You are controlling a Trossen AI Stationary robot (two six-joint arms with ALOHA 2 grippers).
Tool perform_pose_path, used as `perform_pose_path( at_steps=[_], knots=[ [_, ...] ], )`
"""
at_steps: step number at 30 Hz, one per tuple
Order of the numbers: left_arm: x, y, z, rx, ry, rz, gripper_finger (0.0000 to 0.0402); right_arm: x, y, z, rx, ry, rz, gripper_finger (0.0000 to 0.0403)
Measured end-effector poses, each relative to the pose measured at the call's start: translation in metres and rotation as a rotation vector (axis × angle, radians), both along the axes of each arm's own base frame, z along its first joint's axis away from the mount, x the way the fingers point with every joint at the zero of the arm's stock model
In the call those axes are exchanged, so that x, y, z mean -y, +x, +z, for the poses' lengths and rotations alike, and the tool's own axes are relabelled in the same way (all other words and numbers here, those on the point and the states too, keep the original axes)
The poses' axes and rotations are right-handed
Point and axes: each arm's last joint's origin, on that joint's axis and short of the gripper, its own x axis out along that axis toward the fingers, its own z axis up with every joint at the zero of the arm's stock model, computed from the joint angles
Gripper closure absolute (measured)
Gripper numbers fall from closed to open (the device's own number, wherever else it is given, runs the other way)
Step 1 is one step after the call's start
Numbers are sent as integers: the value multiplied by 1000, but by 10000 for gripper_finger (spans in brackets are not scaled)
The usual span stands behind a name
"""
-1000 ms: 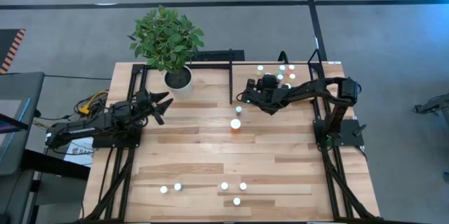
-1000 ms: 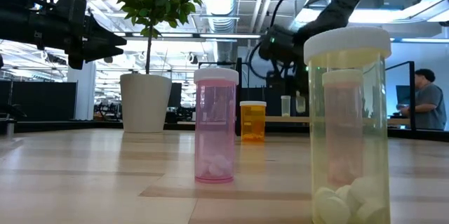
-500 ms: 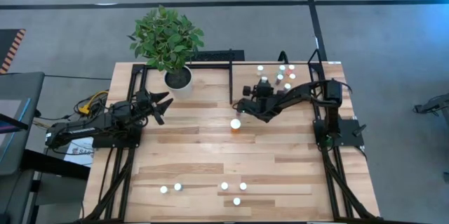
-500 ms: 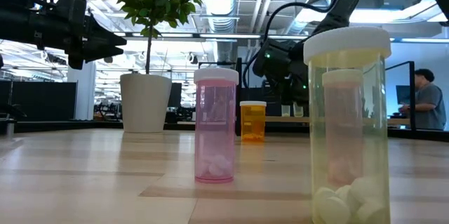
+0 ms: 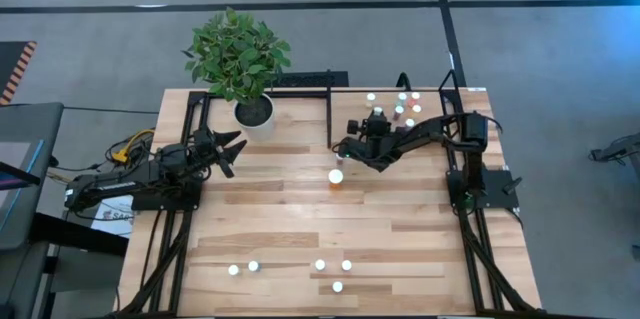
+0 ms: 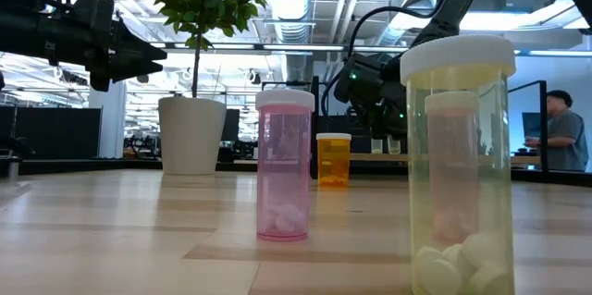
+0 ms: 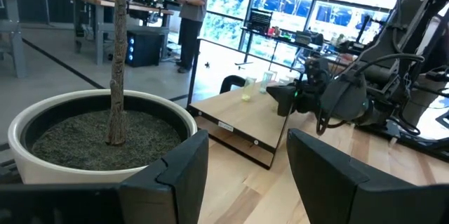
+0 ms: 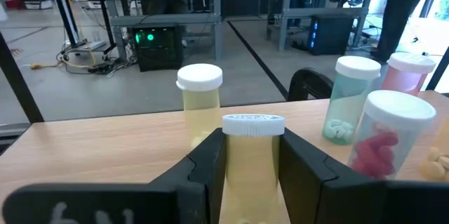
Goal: Pick and place medicine bottles onto shelf by color
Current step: Put the right yellow pill bottle on the shelf
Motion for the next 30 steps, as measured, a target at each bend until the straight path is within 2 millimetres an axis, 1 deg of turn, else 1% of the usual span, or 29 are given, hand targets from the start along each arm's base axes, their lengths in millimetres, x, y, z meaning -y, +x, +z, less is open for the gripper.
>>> perform_pose_path(
  at_steps=[6,10,21,30],
  knots=[
    [0,0,0,0,0,0,220,5,-1,0,5,-1,-16,273],
    [0,0,0,0,0,0,220,8,-3,0,42,-6,-33,273],
    [0,0,0,0,0,0,220,5,-2,0,44,-9,-26,273],
    [0,0,0,0,0,0,220,5,-3,0,31,-21,-32,257]
  ],
)
